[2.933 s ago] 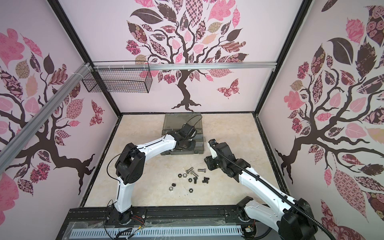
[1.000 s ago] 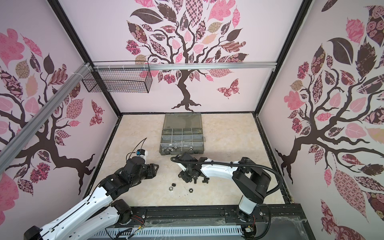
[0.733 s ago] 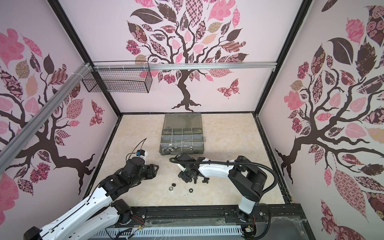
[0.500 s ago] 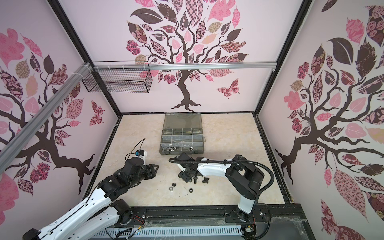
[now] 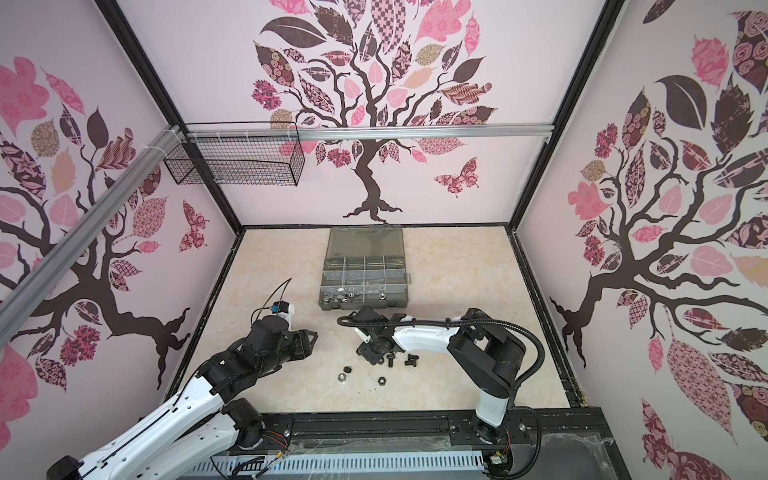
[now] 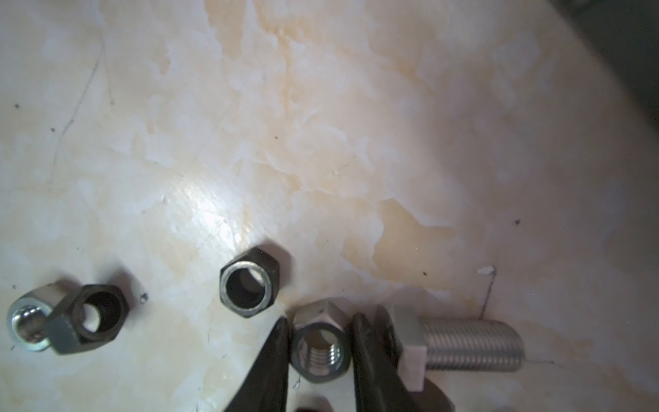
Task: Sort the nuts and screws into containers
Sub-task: 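Lower the right gripper and close it on a silver hex nut, then carry the hex nut with the right gripper into the hex nut compartment and release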
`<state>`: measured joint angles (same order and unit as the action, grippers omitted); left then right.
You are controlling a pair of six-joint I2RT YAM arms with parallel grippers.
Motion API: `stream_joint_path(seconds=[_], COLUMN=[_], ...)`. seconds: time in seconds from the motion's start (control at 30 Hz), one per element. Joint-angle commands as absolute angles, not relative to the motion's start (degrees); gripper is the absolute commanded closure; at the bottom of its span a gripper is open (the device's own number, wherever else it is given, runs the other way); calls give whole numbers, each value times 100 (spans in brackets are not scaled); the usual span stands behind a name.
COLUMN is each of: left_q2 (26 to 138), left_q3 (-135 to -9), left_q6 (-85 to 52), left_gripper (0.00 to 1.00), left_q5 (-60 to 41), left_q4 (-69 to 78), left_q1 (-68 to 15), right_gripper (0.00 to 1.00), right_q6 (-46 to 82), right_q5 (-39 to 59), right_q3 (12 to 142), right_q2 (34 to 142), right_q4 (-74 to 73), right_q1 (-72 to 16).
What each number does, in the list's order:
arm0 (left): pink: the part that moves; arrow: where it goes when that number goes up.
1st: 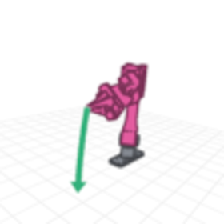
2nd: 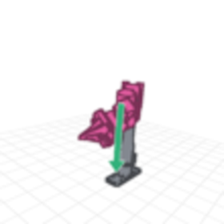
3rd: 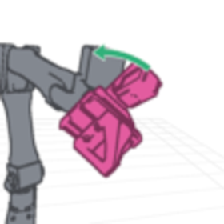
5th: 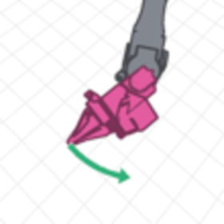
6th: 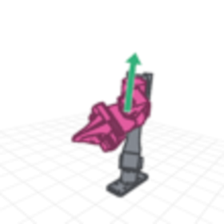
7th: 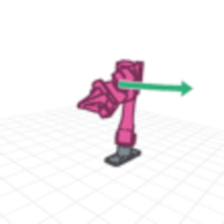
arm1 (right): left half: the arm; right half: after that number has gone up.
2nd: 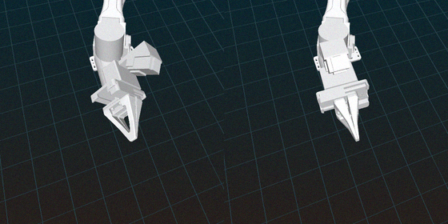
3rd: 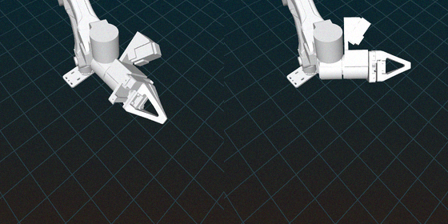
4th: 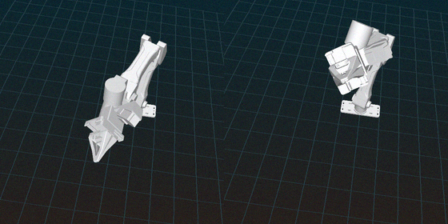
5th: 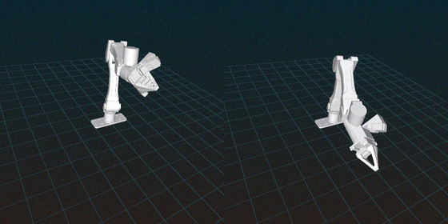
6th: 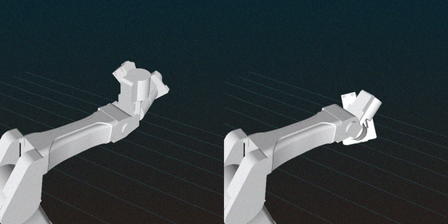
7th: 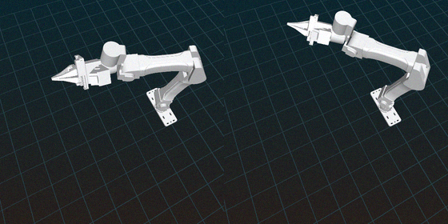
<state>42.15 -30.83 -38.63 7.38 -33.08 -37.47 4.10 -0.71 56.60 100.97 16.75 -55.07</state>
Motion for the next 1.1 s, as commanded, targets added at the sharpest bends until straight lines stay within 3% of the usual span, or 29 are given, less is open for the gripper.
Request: stream_joint_path(seconds=[0.0, 0.3, 0.53, 0.73, 1.07], left_q2=[4257, 4342, 4375, 4355, 4184], left_q3=[-2964, -2996, -3022, -3043, -3023], left_q6=[-3832, -3797, -3787, -3787, -3851], left_gripper=[51, 50, 50, 50, 51], left_q5=[700, 660, 617, 522, 443], left_q4=[-3231, -3208, -3199, -3183, -3263], left_q1=[-3723, -3718, -3718, -3721, -3722], right_gripper=[71, 73, 73, 73, 71], right_q6=[470, 465, 152, 100, 124], right_q5=[-138, -77, 177, 418, 404], right_q3=[5744, 5869, 6276, 6779, 7267], right_q2=[10229, 9426, 8772, 9347, 10508], right_q4=[1760, 1864, 1863, 1651, 1635], right_q1=[-5534, -5401, -4299, -3246, -3077])
